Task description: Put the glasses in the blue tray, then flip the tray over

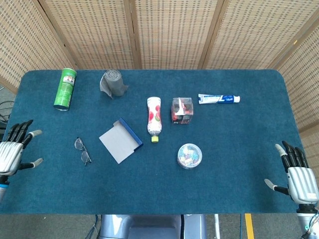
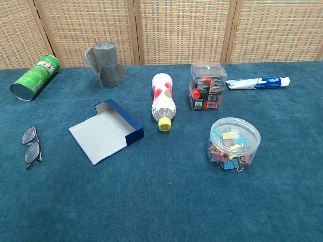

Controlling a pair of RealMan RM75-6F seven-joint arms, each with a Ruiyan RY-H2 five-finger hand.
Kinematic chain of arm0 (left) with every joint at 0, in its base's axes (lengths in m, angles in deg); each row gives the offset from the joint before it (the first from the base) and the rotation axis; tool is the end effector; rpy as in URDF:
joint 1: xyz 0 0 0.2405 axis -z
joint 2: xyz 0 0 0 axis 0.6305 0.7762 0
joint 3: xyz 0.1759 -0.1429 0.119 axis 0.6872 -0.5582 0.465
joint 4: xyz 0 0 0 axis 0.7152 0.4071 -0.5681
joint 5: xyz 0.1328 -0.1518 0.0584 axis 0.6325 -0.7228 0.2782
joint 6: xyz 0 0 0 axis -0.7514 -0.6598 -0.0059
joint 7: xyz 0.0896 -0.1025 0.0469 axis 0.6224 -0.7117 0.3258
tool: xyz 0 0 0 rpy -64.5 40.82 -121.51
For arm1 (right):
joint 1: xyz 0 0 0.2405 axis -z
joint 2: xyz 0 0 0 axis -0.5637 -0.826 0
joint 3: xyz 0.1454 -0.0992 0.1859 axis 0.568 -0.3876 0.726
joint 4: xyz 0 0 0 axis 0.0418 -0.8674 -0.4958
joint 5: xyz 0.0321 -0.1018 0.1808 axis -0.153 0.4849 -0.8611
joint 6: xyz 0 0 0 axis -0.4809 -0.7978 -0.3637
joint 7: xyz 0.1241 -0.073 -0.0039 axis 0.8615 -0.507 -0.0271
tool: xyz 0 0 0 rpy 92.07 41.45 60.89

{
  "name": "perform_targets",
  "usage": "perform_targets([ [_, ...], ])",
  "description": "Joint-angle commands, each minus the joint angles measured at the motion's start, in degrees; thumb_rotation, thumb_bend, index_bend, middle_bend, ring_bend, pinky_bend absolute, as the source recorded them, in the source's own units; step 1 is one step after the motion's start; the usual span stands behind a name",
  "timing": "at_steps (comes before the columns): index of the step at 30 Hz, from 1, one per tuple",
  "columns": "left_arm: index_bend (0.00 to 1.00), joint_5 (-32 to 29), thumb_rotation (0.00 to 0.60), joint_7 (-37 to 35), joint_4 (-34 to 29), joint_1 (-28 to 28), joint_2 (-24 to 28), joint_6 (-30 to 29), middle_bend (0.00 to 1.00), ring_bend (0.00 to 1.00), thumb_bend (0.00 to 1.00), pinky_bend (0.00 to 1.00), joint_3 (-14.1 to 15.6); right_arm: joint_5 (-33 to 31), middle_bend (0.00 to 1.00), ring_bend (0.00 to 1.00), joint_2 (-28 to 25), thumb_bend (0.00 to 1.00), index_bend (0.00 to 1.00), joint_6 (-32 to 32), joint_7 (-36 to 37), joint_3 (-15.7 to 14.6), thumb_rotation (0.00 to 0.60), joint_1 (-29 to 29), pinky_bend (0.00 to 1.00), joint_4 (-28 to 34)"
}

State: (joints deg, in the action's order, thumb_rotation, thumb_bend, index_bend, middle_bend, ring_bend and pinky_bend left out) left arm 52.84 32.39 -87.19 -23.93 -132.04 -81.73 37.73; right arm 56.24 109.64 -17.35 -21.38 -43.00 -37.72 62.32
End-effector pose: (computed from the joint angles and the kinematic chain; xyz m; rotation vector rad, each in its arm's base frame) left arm -0.3322 0.2452 0.1471 -1.5602 -0.8581 -0.9684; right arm -0.3207 -0.1748 0.1567 1.3536 -0.9320 0.9732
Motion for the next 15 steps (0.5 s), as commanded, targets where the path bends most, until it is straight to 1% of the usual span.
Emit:
perform_targets([
  [1, 0.4, 4.6, 0.6, -3.3, 5.3, 5.0, -3.1, 3.8, 0.0, 0.0, 0.25, 0.0, 1.0, -0.1, 0.0, 0.0, -0.1, 0.0, 0.0, 0.1, 0.0, 0.0, 0.6, 0.0, 0.0, 0.1],
  [3, 0.43, 6.3, 0.6, -4.2, 8.8, 7.7, -5.1, 6.2, 0.0, 0.0, 0.28, 0.0, 1.4, -0.2, 0.0, 0.0, -0.2, 0.0, 0.0, 0.3, 0.1, 0.0, 0.6, 0.0, 0.0, 0.3],
  [6, 0.43, 7.1, 0.6, -4.5, 12.9, 10.2, -8.0, 9.1, 0.0, 0.0, 0.3, 0.0, 1.7, -0.4, 0.0, 0.0, -0.3, 0.0, 0.0, 0.5, 0.3, 0.0, 0.6, 0.0, 0.0, 0.4],
  [11, 0.43, 7.3, 0.6, -4.2, 17.3, 12.7, -12.1, 12.6, 0.0, 0.0, 0.31, 0.0, 2.3, -0.6, 0.0, 0.0, -0.6, 0.0, 0.0, 1.0, 0.6, -0.1, 0.6, -0.1, 0.0, 0.6],
  [15, 0.45, 7.4, 0.6, -4.1, 20.8, 13.8, -15.3, 13.9, 0.0, 0.0, 0.31, 0.0, 3.0, -0.8, 0.0, 0.0, -0.8, 0.0, 0.0, 1.4, 0.7, -0.1, 0.6, -0.2, 0.0, 0.9],
])
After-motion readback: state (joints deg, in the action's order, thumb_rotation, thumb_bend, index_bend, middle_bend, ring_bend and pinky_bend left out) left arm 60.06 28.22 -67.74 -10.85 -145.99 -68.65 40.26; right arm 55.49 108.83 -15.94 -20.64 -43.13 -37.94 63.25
